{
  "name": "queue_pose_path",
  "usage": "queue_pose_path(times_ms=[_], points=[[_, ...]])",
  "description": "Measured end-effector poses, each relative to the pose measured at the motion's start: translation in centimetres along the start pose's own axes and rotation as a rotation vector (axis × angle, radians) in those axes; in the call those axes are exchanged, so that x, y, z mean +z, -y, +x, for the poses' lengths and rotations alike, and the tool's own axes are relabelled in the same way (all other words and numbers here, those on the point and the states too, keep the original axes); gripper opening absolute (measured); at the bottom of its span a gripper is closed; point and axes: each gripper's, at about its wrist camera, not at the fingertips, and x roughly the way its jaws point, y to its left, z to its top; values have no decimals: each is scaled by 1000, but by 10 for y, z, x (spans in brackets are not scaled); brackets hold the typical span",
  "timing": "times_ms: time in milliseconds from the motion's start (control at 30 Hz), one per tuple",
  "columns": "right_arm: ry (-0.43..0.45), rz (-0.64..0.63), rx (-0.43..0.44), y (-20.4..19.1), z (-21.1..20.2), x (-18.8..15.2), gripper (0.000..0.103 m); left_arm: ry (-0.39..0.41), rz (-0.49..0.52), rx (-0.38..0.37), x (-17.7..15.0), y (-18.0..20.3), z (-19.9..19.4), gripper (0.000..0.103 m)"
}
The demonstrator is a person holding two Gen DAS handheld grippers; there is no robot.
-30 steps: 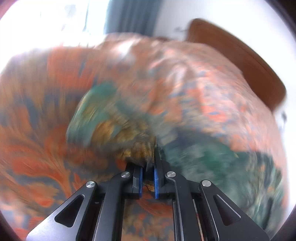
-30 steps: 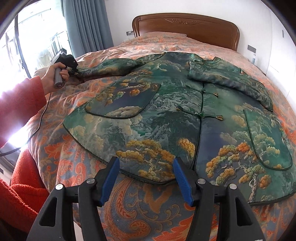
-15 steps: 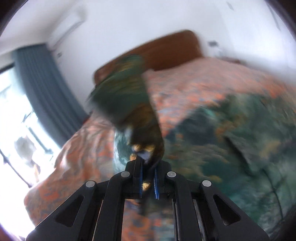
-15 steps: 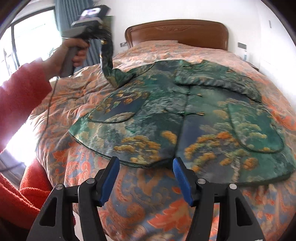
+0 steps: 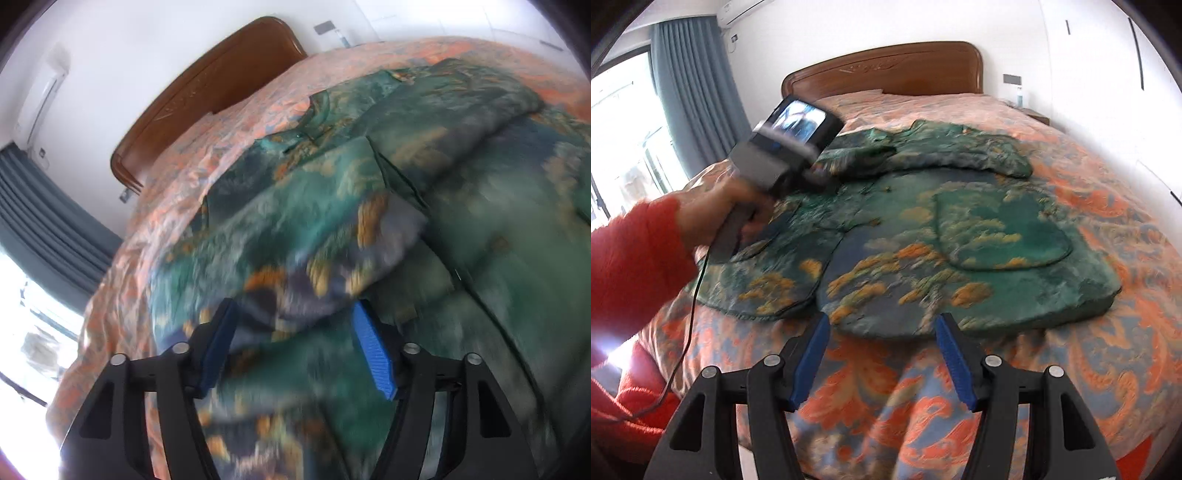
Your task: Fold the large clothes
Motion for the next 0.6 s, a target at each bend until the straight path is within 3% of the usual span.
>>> queue_pose_path(times_ms=[133, 233, 433, 600], points=[[41, -76, -12, -2, 12, 34, 61, -31, -99, -86, -34, -24, -28, 74], [16, -86, 38, -1, 46, 83, 62, -33, -195, -112, -68, -54, -58, 77], [-76, 226, 265, 23, 147, 164, 63, -69, -415, -86, -133, -99, -101, 77], [-221, 406, 265, 17, 239, 188, 63, -96, -541, -89, -170, -120, -110, 77]])
